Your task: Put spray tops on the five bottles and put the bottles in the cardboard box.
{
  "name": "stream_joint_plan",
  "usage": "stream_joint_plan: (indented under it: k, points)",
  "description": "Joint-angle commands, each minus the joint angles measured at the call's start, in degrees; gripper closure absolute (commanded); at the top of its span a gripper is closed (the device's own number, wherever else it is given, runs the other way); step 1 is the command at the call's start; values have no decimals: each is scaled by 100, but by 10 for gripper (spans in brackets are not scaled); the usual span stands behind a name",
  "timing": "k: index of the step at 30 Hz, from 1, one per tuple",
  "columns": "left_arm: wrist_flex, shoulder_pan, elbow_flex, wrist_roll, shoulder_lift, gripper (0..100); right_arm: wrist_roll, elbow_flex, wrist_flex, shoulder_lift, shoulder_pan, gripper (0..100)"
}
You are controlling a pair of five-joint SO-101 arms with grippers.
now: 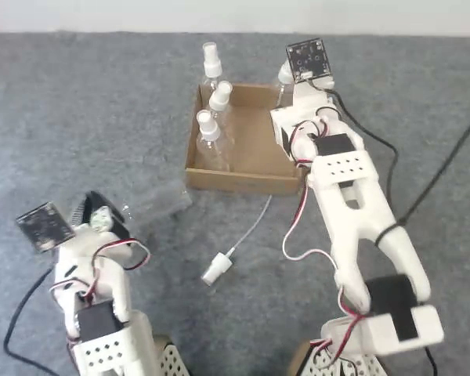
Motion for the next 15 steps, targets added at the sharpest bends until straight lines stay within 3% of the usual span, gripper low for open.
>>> stream_joint_plan:
  k: [1, 15]
  points:
    - [0, -686, -593, -35, -105, 980, 26, -334, 664, -848, 66, 731]
    - [-413, -2374, -611, -35, -105, 980, 387, -334, 2765, -2501, -180, 731]
